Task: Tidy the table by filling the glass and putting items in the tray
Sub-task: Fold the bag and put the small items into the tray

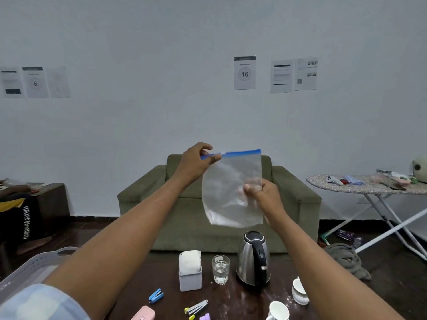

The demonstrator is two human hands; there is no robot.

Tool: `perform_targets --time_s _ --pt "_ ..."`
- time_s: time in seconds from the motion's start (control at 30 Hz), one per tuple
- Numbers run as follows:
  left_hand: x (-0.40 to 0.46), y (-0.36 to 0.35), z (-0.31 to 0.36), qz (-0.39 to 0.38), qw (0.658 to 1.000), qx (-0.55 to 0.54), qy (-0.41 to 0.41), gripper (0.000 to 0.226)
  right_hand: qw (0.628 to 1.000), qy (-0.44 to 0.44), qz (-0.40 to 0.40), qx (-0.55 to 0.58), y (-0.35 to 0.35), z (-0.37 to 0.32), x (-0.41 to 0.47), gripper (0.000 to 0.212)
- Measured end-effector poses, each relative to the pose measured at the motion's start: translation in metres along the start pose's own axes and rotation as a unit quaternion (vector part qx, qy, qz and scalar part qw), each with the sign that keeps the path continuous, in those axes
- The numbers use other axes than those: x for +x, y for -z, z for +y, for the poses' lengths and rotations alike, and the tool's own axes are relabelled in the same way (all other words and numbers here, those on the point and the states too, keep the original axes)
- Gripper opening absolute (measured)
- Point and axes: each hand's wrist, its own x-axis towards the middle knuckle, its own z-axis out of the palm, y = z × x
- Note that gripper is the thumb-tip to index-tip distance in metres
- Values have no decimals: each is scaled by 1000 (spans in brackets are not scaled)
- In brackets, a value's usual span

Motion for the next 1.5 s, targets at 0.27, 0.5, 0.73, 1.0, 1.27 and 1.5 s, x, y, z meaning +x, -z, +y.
perform_targets --time_s 0.27,0.5,0.73,1.0,1.27,1.5 --pt "-50 -17 -53 -59 978 -177 93 50 997 -31 48 48 -6 -4 -1 33" --pt "-55 -20 -66 -2 981 -192 1 34 995 70 68 -20 4 -4 -11 29" --pt "-69 -21 -84 -31 993 -111 3 50 994 72 -36 -72 7 9 -15 33" --pt "-74 -12 -110 28 998 -33 51 12 993 22 13 -115 -32 25 -17 19" --pt "-100 60 -186 -85 945 -67 309 19 982 -175 -69 28 -160 79 -55 17" --pt "-177 201 -333 -49 859 61 505 11 947 -263 -181 -48 -374 142 -133 58"
